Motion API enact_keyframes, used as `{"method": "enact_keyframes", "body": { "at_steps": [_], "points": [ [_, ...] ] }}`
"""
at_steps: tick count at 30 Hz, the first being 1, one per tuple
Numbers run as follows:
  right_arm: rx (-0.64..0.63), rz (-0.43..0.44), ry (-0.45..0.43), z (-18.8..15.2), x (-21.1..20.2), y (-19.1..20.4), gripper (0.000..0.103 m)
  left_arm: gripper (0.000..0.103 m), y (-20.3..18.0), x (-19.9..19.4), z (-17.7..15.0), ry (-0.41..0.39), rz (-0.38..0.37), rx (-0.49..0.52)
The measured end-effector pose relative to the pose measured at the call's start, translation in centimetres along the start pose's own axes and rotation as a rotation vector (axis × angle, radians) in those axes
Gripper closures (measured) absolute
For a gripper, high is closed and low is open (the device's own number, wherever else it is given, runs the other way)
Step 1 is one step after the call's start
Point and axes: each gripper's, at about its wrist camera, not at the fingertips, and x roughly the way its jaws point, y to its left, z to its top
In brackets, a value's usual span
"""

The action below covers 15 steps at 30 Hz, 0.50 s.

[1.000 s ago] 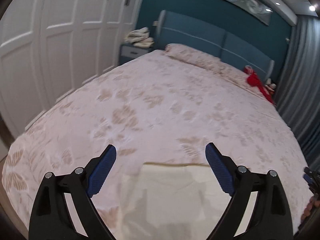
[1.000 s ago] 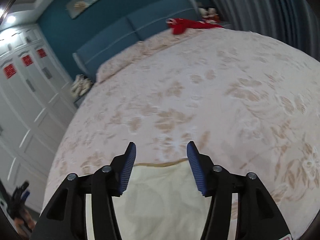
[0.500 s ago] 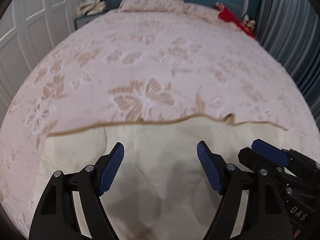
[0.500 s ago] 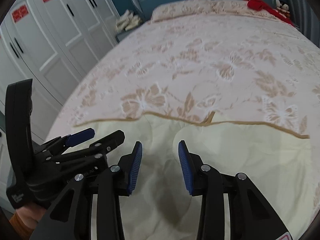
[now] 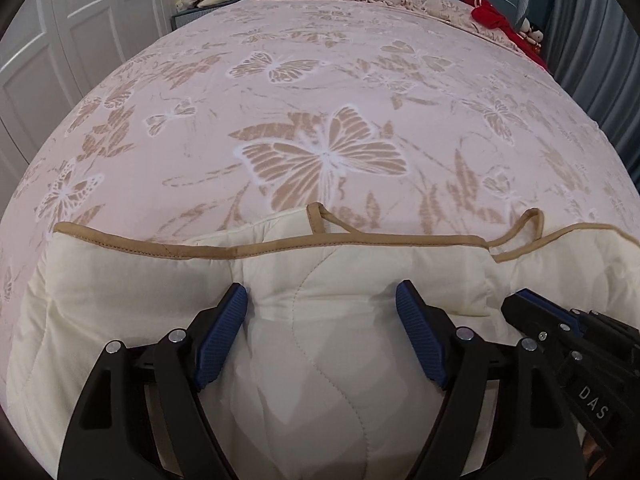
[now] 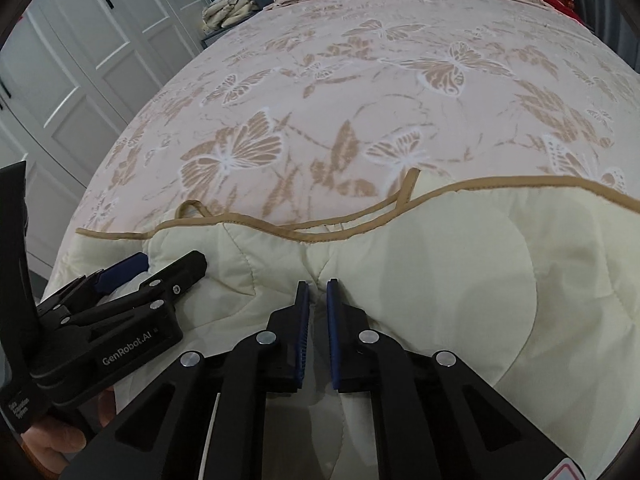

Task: Fold large clothes

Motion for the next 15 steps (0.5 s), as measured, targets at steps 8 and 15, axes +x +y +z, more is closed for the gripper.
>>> {"method": "enact_keyframes", "body": {
  "at_steps": [8,15],
  "points": [
    [0.013,-0.003,-0.013,-0.1,1.2,-0.3,0.101,0.026,-0.7,0.8,-0.2,-0.013,0.044,0.030],
    [-0.002,-0.021,-0.021,0.0,1.7,0.0,0.101,0.024,-1.2,1.3,-0.2,-0.021,0.079,0.051]
  ]
}}
